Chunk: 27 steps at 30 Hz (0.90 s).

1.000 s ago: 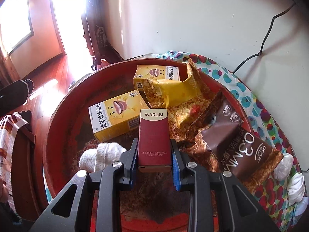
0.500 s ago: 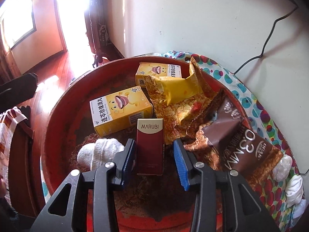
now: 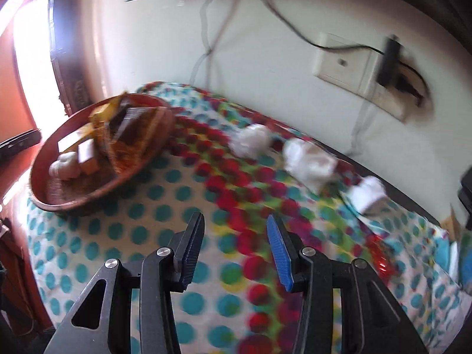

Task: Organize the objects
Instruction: 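Grasp the red candy bar with the right gripper while the left gripper moves to the clear plastic bag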

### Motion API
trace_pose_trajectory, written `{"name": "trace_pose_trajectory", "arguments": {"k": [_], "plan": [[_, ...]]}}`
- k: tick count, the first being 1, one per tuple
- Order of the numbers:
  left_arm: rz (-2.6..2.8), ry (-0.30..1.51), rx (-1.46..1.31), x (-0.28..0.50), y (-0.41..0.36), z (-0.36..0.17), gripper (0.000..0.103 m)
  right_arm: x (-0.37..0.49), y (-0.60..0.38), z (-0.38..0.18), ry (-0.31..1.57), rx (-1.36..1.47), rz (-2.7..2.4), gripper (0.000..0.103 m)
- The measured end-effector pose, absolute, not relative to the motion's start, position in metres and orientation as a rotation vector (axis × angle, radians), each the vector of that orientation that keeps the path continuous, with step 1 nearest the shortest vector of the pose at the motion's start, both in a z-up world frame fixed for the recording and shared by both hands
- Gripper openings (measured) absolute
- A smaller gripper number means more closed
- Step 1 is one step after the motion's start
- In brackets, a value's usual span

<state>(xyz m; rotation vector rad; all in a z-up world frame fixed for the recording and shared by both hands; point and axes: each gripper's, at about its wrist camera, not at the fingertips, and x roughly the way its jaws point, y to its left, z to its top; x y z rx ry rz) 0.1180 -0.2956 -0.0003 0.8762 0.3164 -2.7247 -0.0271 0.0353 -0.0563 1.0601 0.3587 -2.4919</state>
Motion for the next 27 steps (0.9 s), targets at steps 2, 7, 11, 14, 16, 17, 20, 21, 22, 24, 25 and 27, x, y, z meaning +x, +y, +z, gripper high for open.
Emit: {"name": "trace_pose_trajectory", "arguments": {"k": [2, 7, 11, 14, 16, 17, 20, 21, 22, 24, 25, 27], "plan": [[-2.758, 0.268, 0.894, 0.114, -0.282, -0.002, 0.066, -0.035, 0.080, -0.061, 0.331, 1.102, -2.564, 0.043], [-2.847, 0.137, 0.912, 0.107, -0.245, -0.006, 0.066, -0.053, 0.157, -0.079, 0.199, 1.189, -2.638, 0.043], [-2.917, 0.082, 0.941, 0.101, -0.219, -0.011, 0.066, -0.065, 0.177, -0.097, 0.170, 1.230, -2.625, 0.043], [-2.946, 0.034, 1.011, 0.091, -0.198, -0.013, 0.066, -0.073, 0.183, -0.104, 0.146, 1.232, -2.612, 0.043], [-2.964, -0.007, 1.046, 0.084, -0.182, -0.015, 0.066, -0.077, 0.187, -0.104, 0.146, 1.222, -2.614, 0.044], [-2.976, -0.030, 1.060, 0.079, -0.173, -0.015, 0.066, -0.080, 0.188, -0.105, 0.142, 1.220, -2.610, 0.044], [-3.007, -0.087, 1.110, 0.063, -0.148, -0.018, 0.066, -0.087, 0.191, -0.106, 0.110, 1.215, -2.595, 0.044], [-3.016, -0.109, 1.119, 0.058, -0.140, -0.019, 0.066, -0.089, 0.191, -0.107, 0.109, 1.216, -2.587, 0.044], [-3.026, -0.134, 1.126, 0.052, -0.131, -0.020, 0.066, -0.090, 0.189, -0.108, 0.121, 1.216, -2.586, 0.043], [-3.049, -0.175, 1.148, 0.039, -0.116, -0.022, 0.066, -0.092, 0.186, -0.110, 0.136, 1.216, -2.569, 0.041], [-3.050, -0.194, 1.162, 0.032, -0.109, -0.023, 0.066, -0.093, 0.185, -0.111, 0.142, 1.215, -2.567, 0.041], [-3.067, -0.225, 1.177, 0.019, -0.097, -0.025, 0.066, -0.094, 0.183, -0.113, 0.151, 1.217, -2.562, 0.040]]}}
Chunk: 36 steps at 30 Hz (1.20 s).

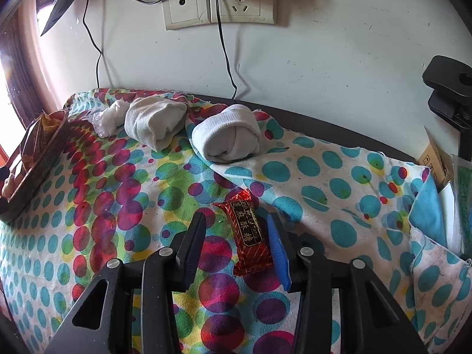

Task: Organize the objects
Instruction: 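Grasp the red candy bar with the right gripper while the left gripper moves to the clear plastic bag, then grasp the clear plastic bag with the left gripper and lift it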

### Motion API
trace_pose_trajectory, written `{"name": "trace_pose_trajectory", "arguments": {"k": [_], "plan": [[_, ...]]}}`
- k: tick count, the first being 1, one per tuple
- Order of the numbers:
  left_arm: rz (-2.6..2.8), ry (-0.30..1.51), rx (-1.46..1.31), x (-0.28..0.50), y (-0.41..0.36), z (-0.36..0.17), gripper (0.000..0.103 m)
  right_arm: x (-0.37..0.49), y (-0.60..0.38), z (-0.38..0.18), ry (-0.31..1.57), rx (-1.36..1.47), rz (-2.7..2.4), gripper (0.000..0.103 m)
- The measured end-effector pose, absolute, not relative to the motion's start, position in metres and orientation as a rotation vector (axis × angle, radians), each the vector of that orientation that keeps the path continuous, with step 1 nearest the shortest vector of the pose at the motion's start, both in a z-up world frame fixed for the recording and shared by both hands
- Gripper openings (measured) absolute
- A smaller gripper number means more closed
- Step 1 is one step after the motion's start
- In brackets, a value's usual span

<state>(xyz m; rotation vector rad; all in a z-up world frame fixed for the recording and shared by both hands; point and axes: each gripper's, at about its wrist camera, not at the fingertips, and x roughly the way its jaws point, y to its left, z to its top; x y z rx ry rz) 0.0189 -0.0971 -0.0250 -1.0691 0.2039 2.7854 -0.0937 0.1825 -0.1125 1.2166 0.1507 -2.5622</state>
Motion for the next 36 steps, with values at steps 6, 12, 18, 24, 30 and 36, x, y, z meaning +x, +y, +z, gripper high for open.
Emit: {"name": "trace_pose_trajectory", "arguments": {"k": [6, 12, 18, 24, 30, 36], "plan": [[2.775, 0.241, -1.105, -0.026, -0.077, -0.035, 0.066, -0.094, 0.179, -0.117, 0.169, 1.230, -2.555, 0.033], [2.782, 0.220, -1.152, -0.065, -0.074, -0.043, 0.066, -0.092, 0.180, -0.117, 0.160, 1.233, -2.558, 0.019], [2.786, 0.169, -1.224, -0.102, -0.084, -0.050, 0.066, -0.079, 0.180, -0.117, 0.141, 1.232, -2.555, 0.019], [2.790, 0.143, -1.291, -0.142, -0.094, -0.054, 0.066, -0.078, 0.173, -0.117, 0.193, 1.237, -2.563, 0.019], [2.767, 0.101, -1.419, -0.183, -0.104, -0.067, 0.066, -0.077, 0.171, -0.117, 0.194, 1.237, -2.561, 0.020], [2.782, 0.166, -1.389, -0.188, -0.093, -0.079, 0.066, -0.076, 0.172, -0.117, 0.201, 1.238, -2.563, 0.020]]}}
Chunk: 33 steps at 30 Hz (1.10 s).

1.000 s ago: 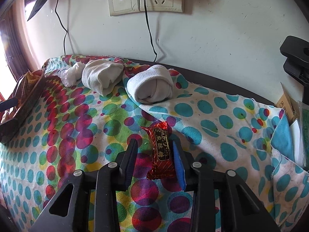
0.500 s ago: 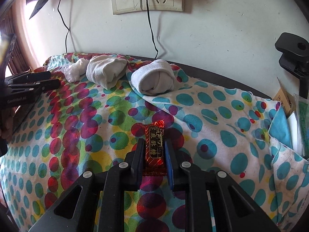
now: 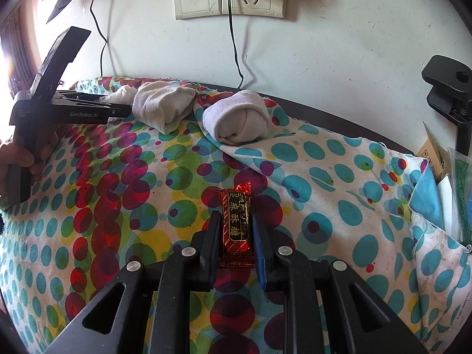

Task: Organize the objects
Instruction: 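Grasp the clear plastic bag with the left gripper and lift it, then carry the clear plastic bag into the red tray and open the left gripper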

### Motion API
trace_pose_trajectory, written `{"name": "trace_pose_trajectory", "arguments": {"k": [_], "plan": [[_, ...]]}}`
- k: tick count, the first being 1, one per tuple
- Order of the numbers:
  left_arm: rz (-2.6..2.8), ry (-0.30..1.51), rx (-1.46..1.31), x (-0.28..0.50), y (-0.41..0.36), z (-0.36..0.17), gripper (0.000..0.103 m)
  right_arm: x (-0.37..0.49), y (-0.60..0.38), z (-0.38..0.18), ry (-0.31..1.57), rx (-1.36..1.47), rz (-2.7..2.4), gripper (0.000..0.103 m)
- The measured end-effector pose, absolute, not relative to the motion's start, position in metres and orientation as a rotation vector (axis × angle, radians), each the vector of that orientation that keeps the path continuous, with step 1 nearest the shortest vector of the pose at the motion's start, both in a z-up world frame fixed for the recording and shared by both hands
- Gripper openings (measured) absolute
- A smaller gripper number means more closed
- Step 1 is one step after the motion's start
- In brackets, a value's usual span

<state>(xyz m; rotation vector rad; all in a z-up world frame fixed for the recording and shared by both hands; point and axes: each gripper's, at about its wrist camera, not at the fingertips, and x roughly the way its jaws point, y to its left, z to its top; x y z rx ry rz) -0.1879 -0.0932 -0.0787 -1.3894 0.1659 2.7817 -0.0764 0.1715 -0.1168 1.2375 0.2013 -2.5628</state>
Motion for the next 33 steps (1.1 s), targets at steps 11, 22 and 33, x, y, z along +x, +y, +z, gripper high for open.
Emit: {"name": "trace_pose_trajectory", "arguments": {"k": [11, 22, 33], "plan": [[2.770, 0.122, -1.395, -0.185, -0.089, -0.082, 0.033, -0.075, 0.172, -0.116, 0.207, 1.237, -2.563, 0.020], [2.768, 0.011, -1.393, -0.143, -0.090, -0.076, 0.033, -0.074, 0.170, -0.116, 0.206, 1.238, -2.564, 0.021], [2.772, 0.025, -1.347, -0.097, -0.085, -0.065, 0.033, -0.077, 0.167, -0.116, 0.214, 1.239, -2.566, 0.021]]}}
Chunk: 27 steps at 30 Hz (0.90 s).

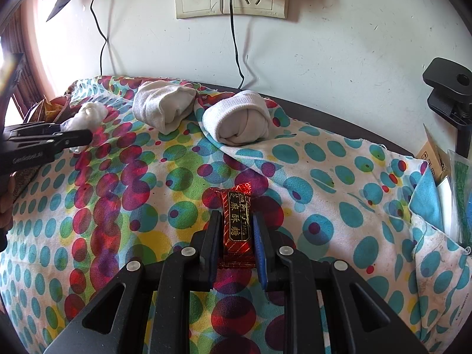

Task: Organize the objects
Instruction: 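Carry the clear plastic bag into the red tray and open the left gripper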

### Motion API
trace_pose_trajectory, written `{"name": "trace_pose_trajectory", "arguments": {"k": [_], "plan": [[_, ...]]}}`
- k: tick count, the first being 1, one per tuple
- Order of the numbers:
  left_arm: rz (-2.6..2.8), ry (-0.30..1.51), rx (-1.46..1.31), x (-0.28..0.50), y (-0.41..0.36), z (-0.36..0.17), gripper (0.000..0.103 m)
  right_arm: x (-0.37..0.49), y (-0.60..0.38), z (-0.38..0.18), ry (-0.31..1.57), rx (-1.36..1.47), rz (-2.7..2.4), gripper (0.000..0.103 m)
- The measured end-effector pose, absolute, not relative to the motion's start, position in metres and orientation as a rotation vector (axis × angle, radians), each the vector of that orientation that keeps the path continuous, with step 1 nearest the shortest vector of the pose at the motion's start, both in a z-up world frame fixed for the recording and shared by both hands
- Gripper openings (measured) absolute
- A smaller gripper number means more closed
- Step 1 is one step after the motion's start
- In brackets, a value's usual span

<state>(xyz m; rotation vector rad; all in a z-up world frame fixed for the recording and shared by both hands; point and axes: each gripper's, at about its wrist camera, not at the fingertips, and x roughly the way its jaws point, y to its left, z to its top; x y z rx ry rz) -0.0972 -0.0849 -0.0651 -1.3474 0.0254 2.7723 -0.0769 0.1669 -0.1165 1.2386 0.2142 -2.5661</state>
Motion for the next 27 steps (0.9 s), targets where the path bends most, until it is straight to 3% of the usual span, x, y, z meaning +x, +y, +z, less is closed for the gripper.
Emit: {"name": "trace_pose_trajectory", "arguments": {"k": [27], "plan": [[2.772, 0.049, -1.295, -0.019, -0.100, -0.051, 0.033, -0.076, 0.165, -0.117, 0.243, 1.238, -2.575, 0.021]]}}
